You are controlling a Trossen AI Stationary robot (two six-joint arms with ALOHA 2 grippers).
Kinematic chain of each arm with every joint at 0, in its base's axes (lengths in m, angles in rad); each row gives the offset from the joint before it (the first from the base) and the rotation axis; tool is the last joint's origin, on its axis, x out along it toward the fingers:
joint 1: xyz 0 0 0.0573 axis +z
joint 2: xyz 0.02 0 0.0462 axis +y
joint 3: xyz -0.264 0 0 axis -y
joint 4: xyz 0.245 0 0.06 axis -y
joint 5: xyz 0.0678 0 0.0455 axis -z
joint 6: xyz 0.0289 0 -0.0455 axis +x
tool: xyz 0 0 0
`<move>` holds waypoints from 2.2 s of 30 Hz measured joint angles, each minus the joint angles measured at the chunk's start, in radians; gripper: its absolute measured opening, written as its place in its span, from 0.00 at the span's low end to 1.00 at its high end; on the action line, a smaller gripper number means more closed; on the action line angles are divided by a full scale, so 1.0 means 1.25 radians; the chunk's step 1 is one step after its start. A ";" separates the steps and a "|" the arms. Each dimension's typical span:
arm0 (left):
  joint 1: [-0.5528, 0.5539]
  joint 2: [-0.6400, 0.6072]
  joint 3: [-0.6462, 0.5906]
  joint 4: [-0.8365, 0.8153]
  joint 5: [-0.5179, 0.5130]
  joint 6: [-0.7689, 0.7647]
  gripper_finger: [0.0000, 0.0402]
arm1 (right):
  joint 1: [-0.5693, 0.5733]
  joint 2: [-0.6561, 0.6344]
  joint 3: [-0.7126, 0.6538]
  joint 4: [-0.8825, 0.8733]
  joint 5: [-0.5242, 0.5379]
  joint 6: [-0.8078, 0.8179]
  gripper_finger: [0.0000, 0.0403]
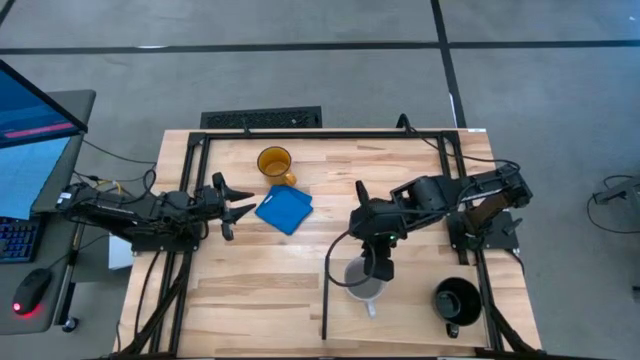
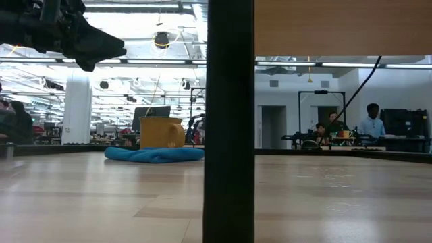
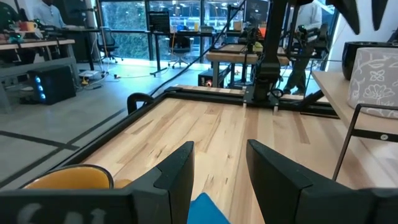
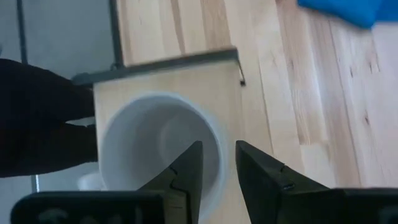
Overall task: Stack small to large cups/mugs on shelf
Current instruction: Put the gray mug on the shelf
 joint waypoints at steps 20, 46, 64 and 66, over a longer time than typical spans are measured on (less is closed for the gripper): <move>0.000 0.000 0.000 -0.003 0.001 -0.034 0.34 | 0.005 0.052 0.000 -0.056 -0.042 0.004 0.29; 0.000 0.000 0.000 -0.003 0.003 -0.034 0.34 | -0.006 0.052 0.000 -0.055 -0.064 0.004 0.16; 0.000 0.000 0.000 -0.005 0.004 -0.039 0.34 | -0.016 0.088 -0.001 -0.055 -0.084 -0.031 0.16; 0.000 0.000 0.000 -0.007 0.004 -0.040 0.34 | -0.016 0.088 -0.001 -0.056 -0.084 -0.032 0.14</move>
